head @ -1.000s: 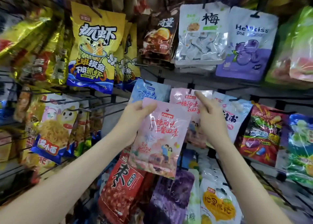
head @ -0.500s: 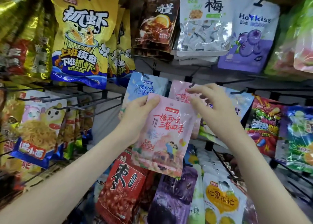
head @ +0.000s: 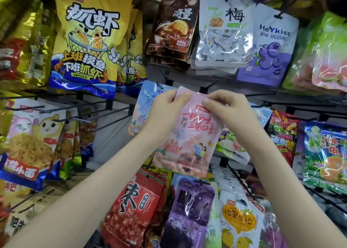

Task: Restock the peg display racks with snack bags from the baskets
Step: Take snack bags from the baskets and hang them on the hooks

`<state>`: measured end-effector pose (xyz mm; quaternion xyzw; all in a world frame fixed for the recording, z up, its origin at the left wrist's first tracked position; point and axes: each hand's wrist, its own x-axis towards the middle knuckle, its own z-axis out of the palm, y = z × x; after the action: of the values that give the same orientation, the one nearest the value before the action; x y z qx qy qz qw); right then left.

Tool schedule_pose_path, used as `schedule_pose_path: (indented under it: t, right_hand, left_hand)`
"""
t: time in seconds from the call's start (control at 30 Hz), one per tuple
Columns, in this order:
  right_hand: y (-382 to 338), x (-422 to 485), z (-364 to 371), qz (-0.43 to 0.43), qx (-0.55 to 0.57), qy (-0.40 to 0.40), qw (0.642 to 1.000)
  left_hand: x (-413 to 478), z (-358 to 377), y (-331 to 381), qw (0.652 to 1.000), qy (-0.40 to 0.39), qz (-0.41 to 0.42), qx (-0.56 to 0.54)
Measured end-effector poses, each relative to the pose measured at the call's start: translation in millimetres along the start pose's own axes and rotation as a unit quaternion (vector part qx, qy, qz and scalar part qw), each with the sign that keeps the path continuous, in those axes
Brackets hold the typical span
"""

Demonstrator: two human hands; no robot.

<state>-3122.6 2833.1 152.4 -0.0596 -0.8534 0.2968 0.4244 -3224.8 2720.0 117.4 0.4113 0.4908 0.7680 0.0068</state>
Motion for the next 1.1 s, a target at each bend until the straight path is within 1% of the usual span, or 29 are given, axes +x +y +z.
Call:
schedule_pose_path:
  t: [0.13, 0.27, 0.4, 0.53, 0.73, 0.8, 0.9, 0.93, 0.97, 1.03, 1.07, 1.1]
  right_hand:
    - [1, 19, -3, 0.015, -0.021, 0.074, 0.997]
    - [10, 29, 3, 0.034, -0.005, 0.111, 0.993]
    - [13, 30, 3, 0.037, -0.006, 0.115, 0.993]
    - [17, 27, -3, 0.038, -0.003, 0.101, 0.994]
    - [22, 31, -5, 0.039, -0.023, 0.113, 0.993]
    - [27, 35, -3, 0.047, -0.038, 0.113, 0.992]
    - [38, 44, 4, 0.055, -0.098, 0.125, 0.986]
    - [43, 47, 7, 0.047, -0.134, 0.137, 0.98]
    - [49, 52, 10, 0.036, -0.176, 0.154, 0.972]
    - [62, 57, 17, 0.016, -0.264, 0.192, 0.945]
    - [68, 58, 21, 0.001, -0.299, 0.211, 0.931]
    - [73, 57, 26, -0.028, -0.329, 0.232, 0.915]
  left_hand:
    - [30, 14, 3, 0.999, 0.019, 0.014, 0.033]
    - [43, 24, -7, 0.992, 0.05, 0.025, 0.117]
    - [49, 26, -14, 0.984, 0.053, 0.019, 0.168]
    - [51, 31, -20, 0.981, 0.048, 0.029, 0.183]
    - [51, 37, -19, 0.975, 0.05, 0.041, 0.211]
    - [52, 37, -23, 0.969, 0.056, 0.037, 0.237]
    - [53, 36, -35, 0.944, 0.063, 0.073, 0.317]
    - [52, 34, -44, 0.926, 0.068, 0.119, 0.352]
    - [50, 33, -52, 0.896, 0.061, 0.18, 0.402]
    - [51, 32, -70, 0.818, 0.017, 0.286, 0.498]
    - [52, 32, -75, 0.797, -0.016, 0.296, 0.527]
    - [53, 30, -78, 0.786, -0.044, 0.284, 0.548]
